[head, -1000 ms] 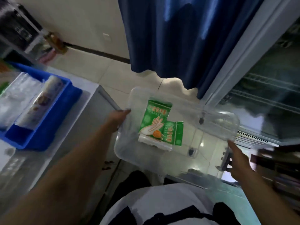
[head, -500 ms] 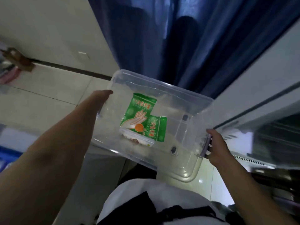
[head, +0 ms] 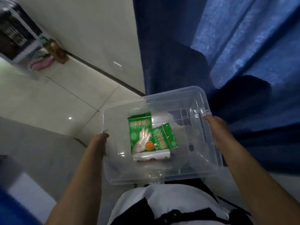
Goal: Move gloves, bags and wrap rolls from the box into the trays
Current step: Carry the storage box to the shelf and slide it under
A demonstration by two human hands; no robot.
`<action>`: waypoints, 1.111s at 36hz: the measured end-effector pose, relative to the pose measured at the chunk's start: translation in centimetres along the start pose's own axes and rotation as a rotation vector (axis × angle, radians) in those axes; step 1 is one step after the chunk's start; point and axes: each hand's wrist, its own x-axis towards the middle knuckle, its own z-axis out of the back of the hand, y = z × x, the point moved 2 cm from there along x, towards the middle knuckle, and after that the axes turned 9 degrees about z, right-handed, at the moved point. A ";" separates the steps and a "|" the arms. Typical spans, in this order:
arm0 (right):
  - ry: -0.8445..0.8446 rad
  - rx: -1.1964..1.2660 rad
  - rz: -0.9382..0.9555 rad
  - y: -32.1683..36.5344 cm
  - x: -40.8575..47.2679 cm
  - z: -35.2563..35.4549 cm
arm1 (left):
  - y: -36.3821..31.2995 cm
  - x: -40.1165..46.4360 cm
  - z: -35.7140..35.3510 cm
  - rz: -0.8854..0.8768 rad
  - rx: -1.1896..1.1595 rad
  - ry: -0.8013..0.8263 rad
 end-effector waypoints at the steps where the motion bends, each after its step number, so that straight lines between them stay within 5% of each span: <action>1: 0.020 -0.012 0.003 0.9 1.7 -1.4 | -0.3 0.3 0.4 0.050 0.007 0.009; 10: 0.377 -0.173 0.096 11.4 13.0 -17.0 | -3.6 2.6 6.3 0.282 -0.239 -0.145; 19: 0.658 -0.221 0.189 22.3 17.0 -33.9 | -7.9 1.7 13.3 0.252 -0.637 -0.369; 40: 0.667 -0.251 0.236 41.5 16.2 -69.3 | -29.5 17.2 37.8 0.045 -0.902 -0.308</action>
